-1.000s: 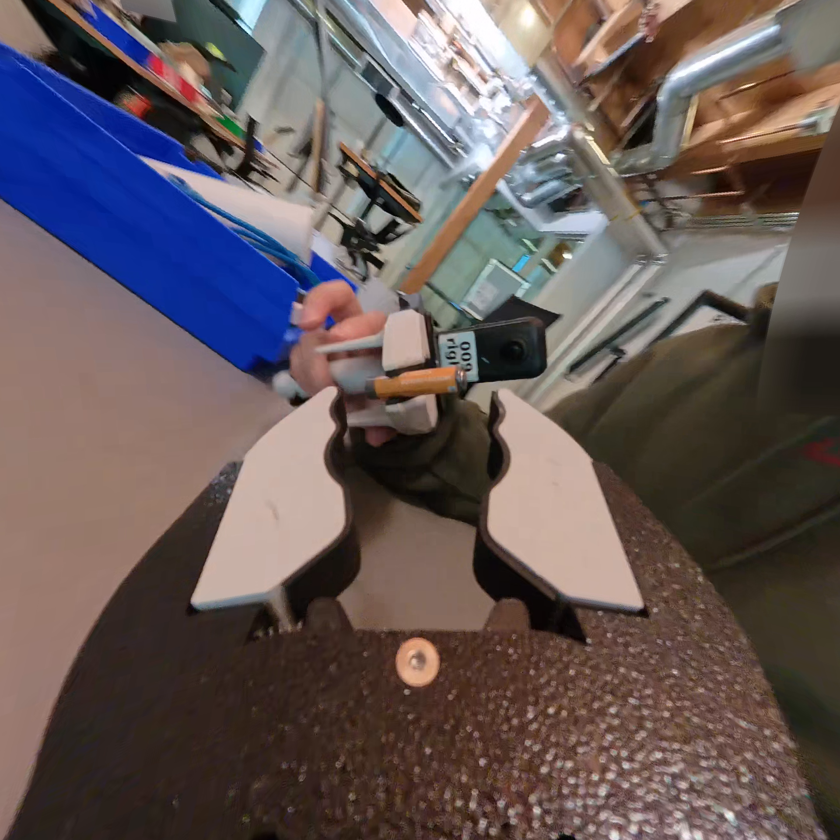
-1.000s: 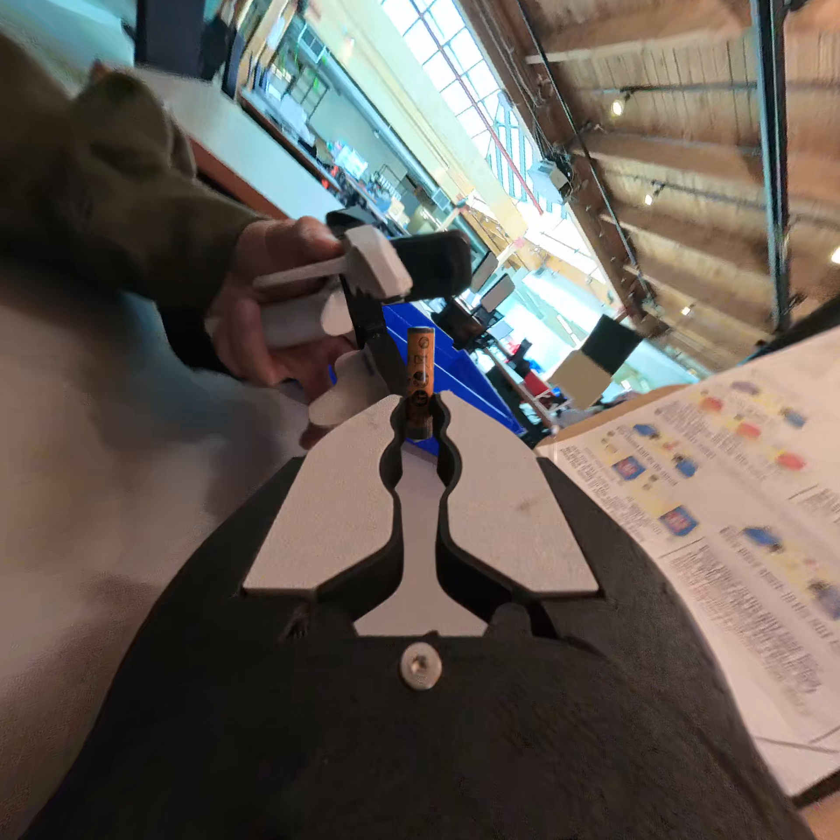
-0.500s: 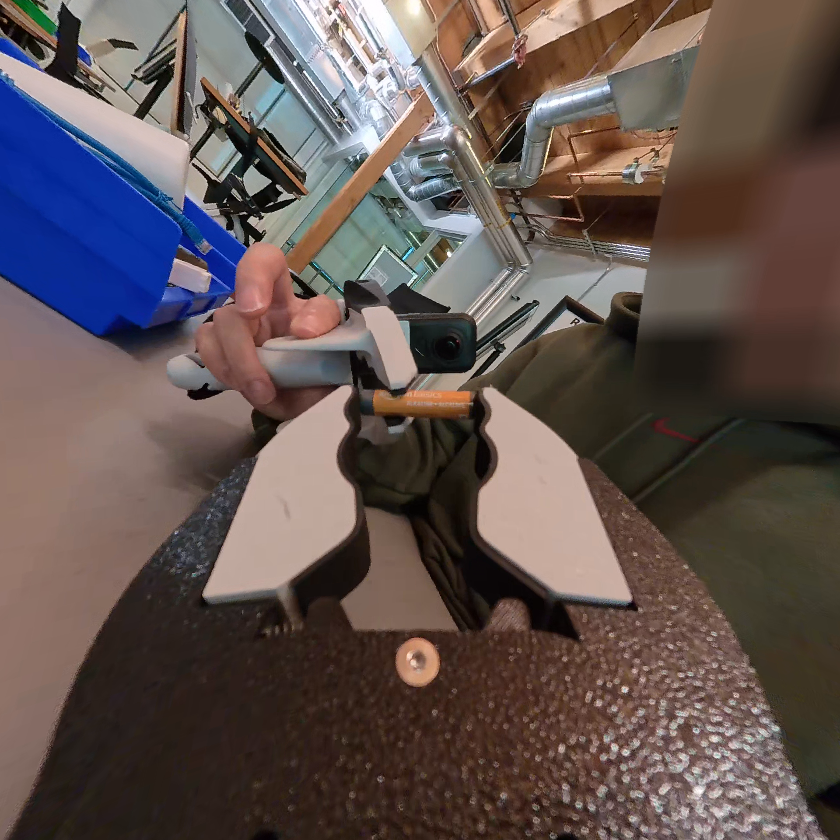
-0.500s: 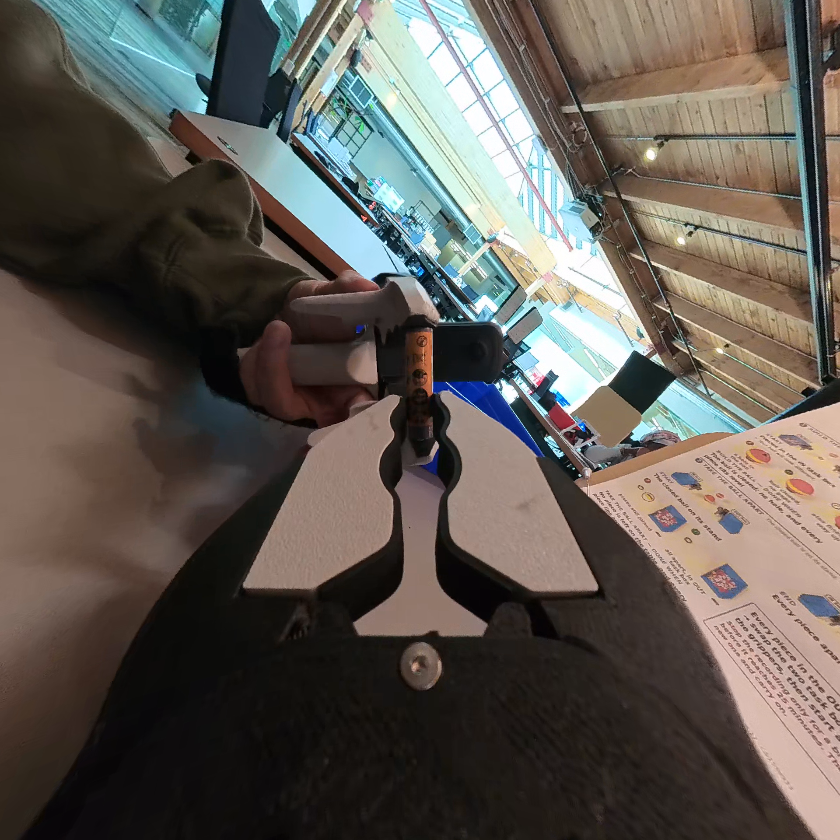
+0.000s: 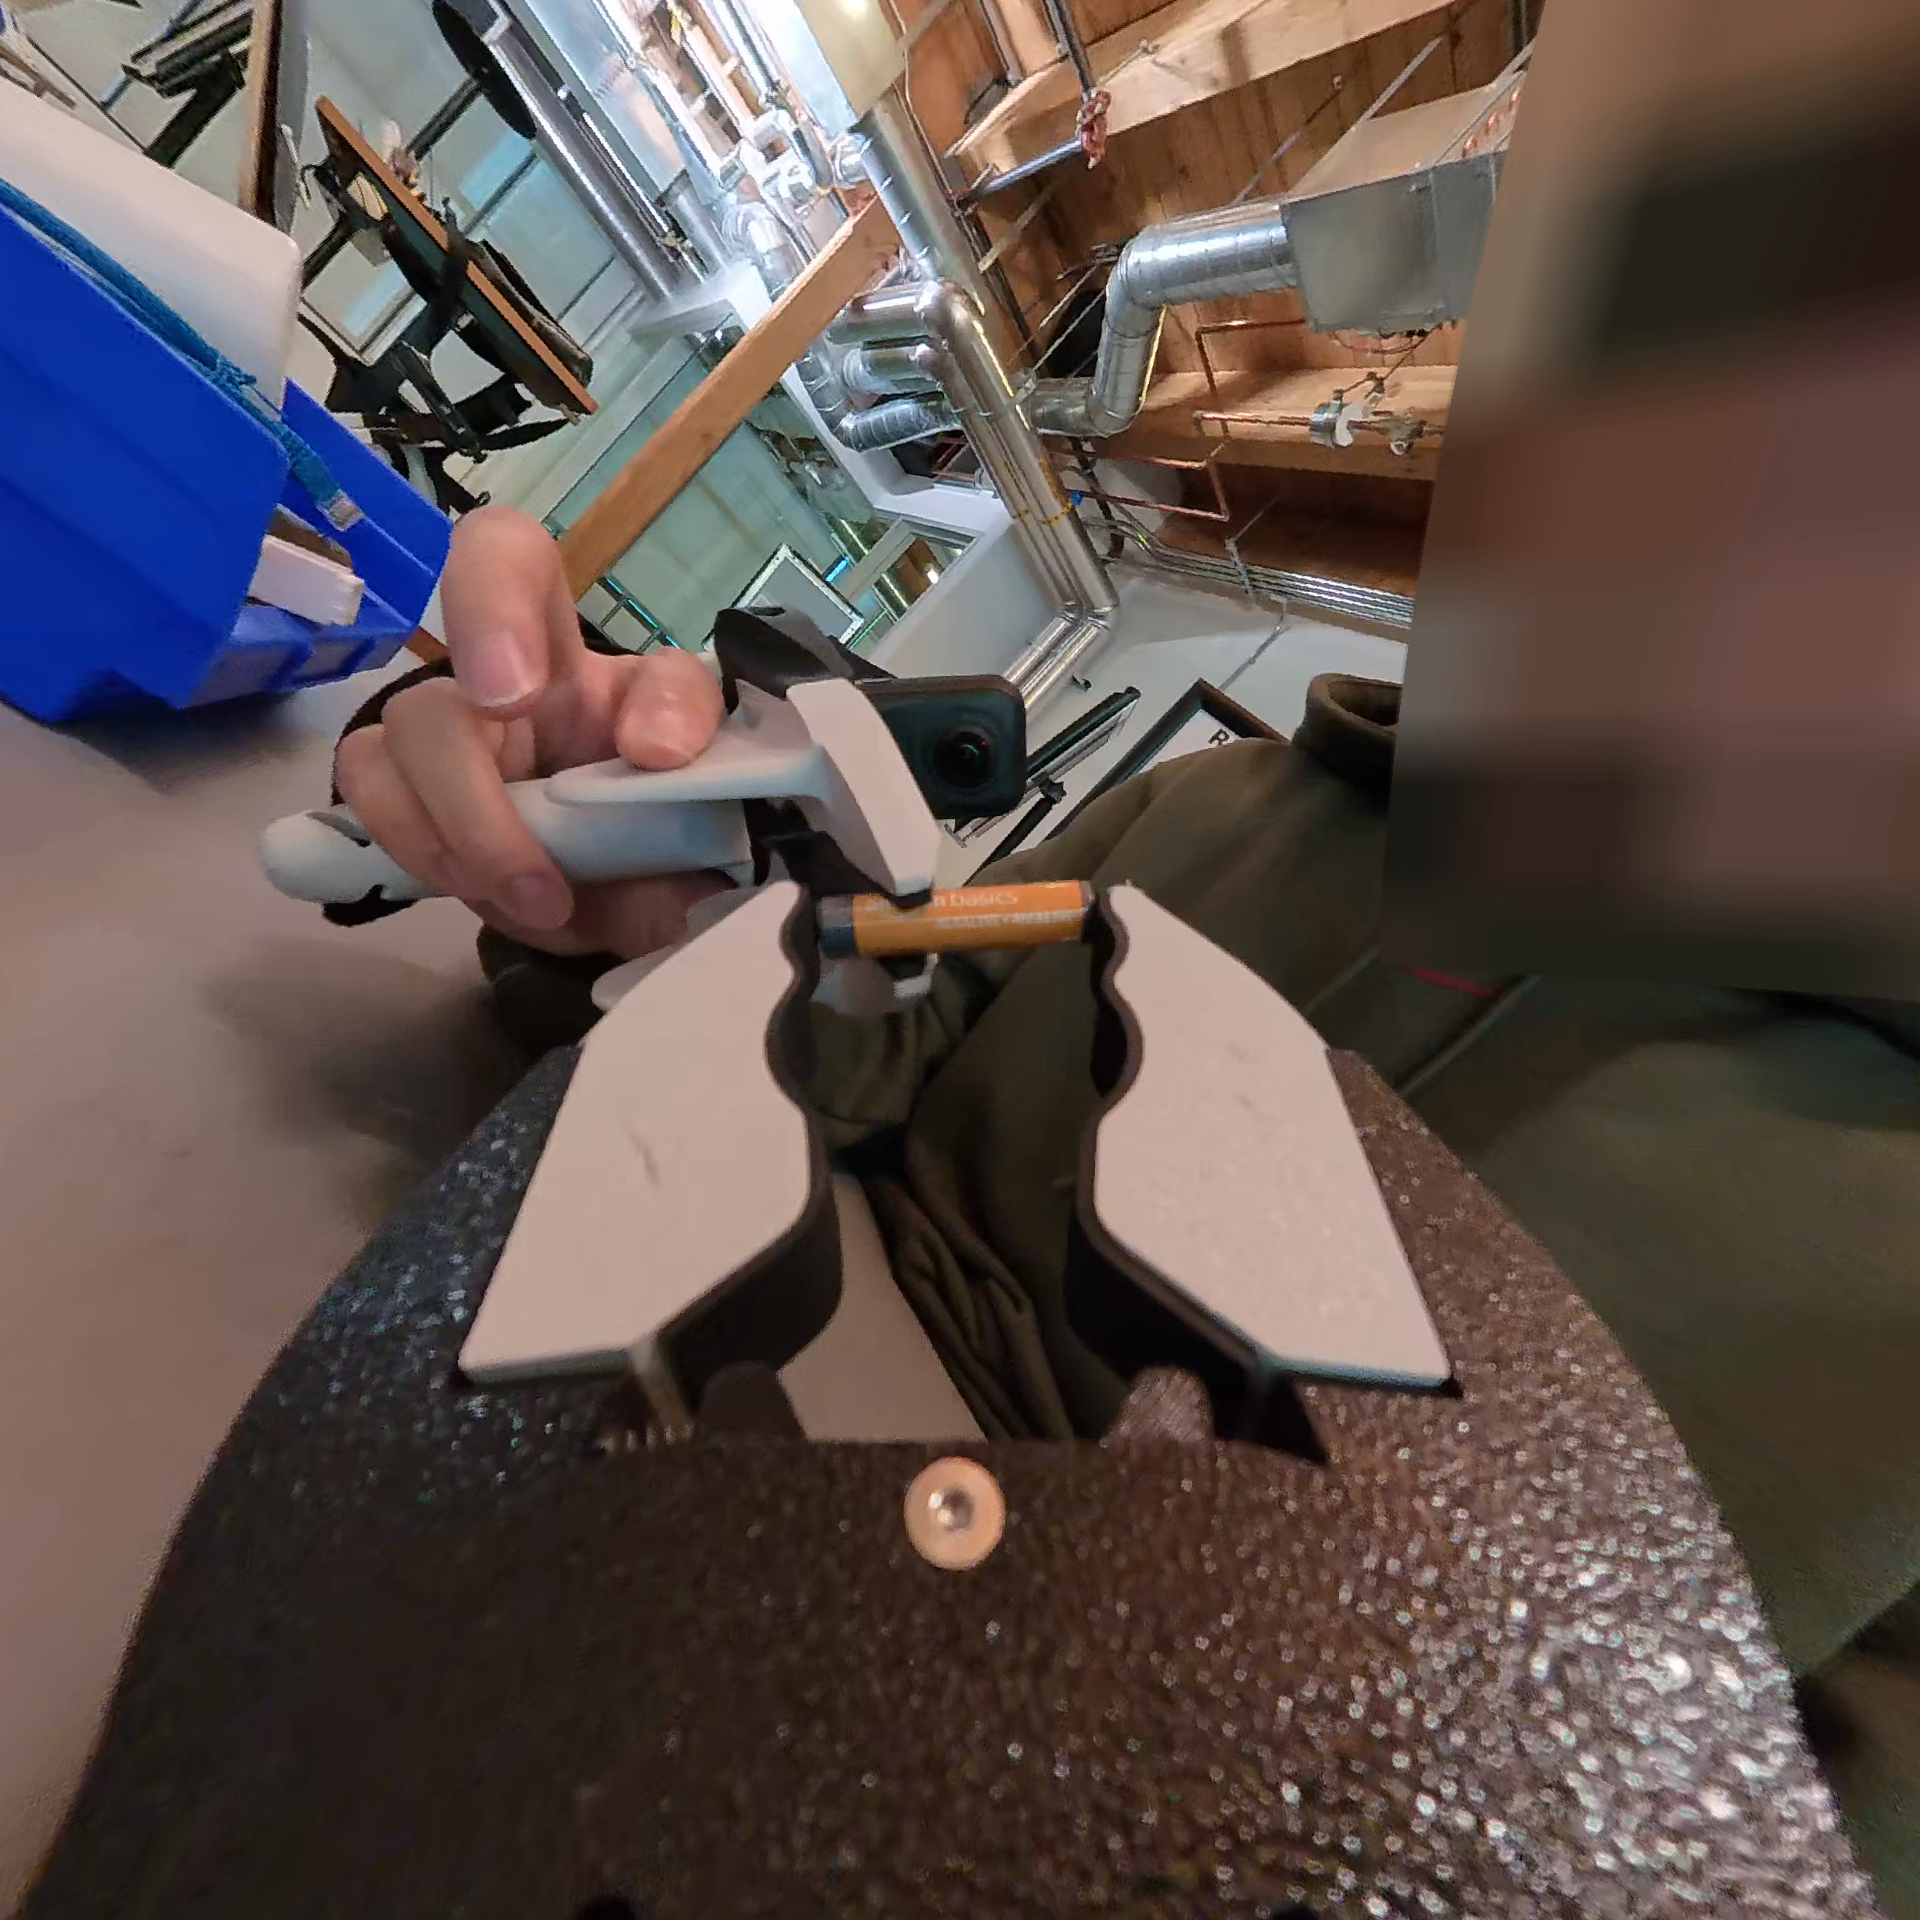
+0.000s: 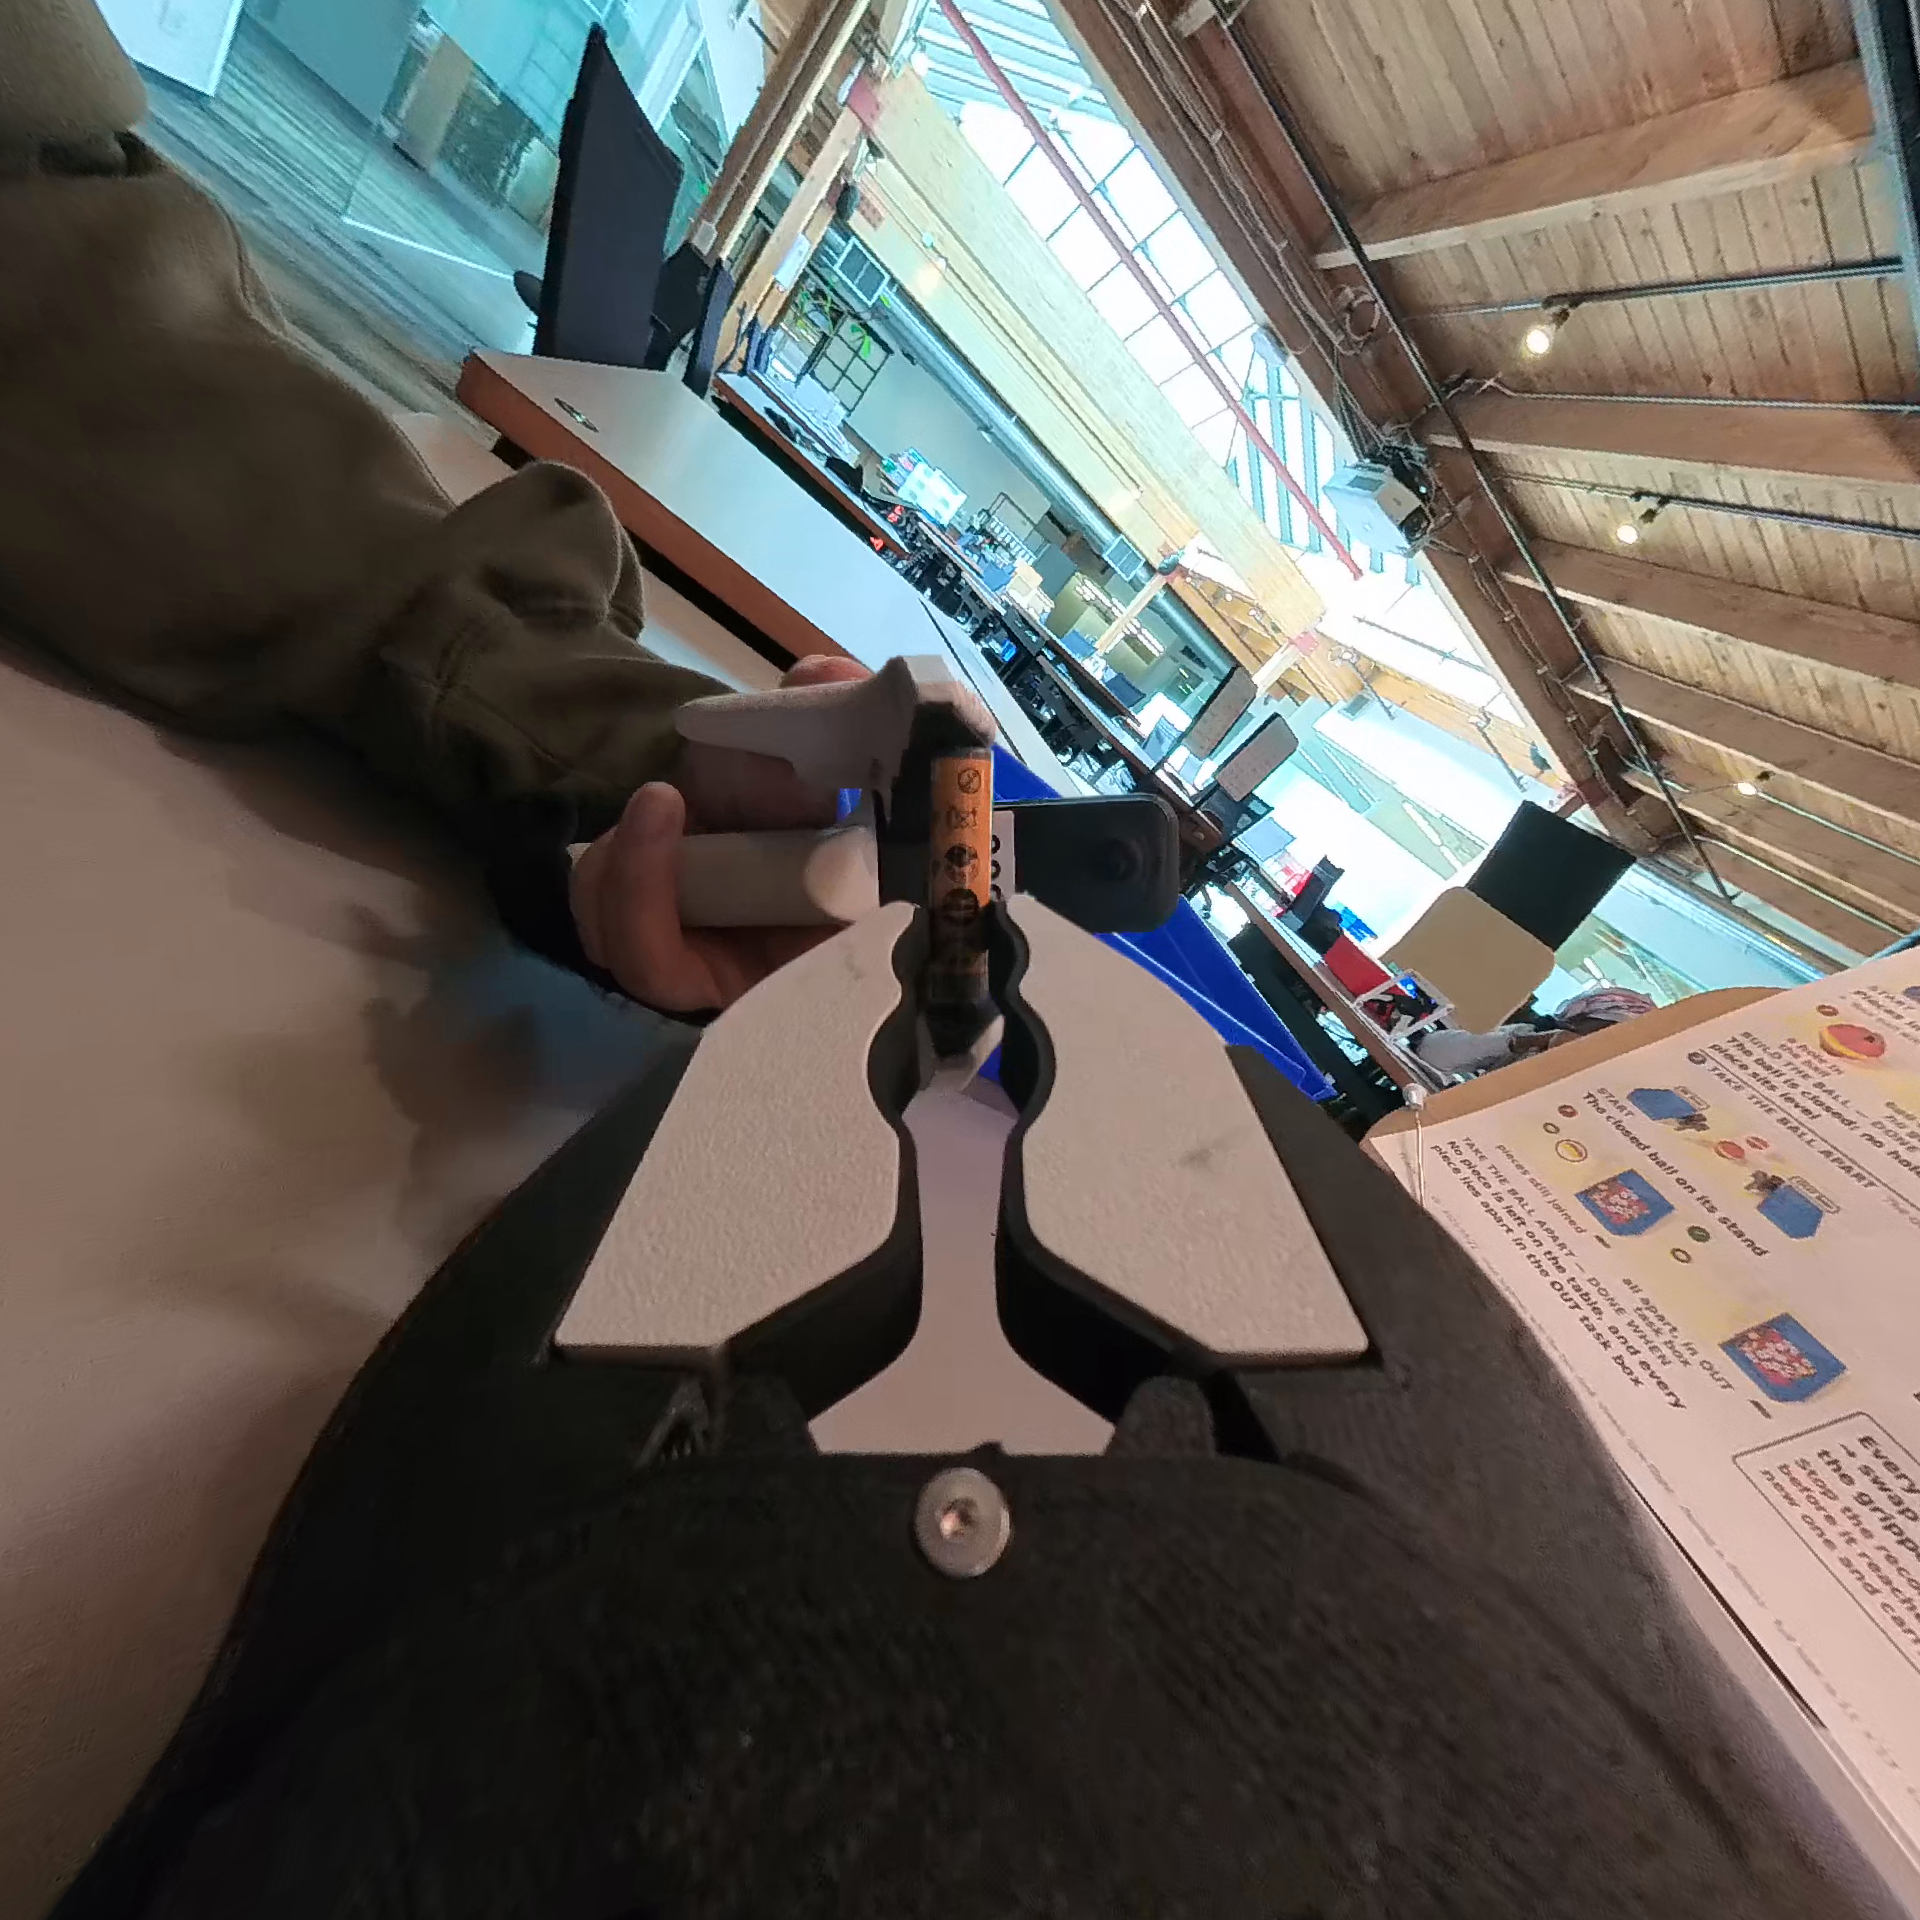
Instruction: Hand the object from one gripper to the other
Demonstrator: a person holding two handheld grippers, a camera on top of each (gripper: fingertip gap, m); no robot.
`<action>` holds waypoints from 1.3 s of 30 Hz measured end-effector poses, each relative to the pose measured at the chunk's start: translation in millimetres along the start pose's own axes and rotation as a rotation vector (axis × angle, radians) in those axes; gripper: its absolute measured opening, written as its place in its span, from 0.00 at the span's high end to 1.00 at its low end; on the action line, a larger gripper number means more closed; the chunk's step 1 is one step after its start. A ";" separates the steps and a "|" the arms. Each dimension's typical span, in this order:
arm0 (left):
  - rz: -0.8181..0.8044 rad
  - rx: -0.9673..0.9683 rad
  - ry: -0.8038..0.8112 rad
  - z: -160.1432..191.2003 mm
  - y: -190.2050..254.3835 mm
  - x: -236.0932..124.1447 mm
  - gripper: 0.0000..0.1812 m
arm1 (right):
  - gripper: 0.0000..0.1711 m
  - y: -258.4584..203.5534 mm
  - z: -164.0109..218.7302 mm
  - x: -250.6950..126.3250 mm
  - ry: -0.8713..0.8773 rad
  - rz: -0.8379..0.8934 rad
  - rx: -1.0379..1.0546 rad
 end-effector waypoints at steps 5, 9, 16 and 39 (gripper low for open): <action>-0.092 0.078 -0.028 -2.0 -0.8 -3.1 0.73 | 0.94 0.8 4.1 1.0 -0.051 0.016 -0.018; -0.277 0.214 -0.035 -8.1 -2.1 -9.5 0.73 | 0.82 5.5 11.1 0.9 -0.134 0.060 0.079; -0.651 0.843 -0.328 -15.3 17.5 -1.6 0.73 | 0.57 28.4 28.9 -2.2 -0.304 -0.049 0.854; -1.049 1.528 -1.023 5.8 0.7 18.3 0.73 | 0.94 21.2 45.6 -2.4 -0.424 -0.250 1.197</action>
Point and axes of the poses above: each gripper's, where its closed fingertips meet, x out along the fingers, z out of its underside, y = z × x across the jaws, the point moved 9 cm from there along -x, back along the fingers, and after that the axes turned 15 degrees about z, right-handed, at the moved point
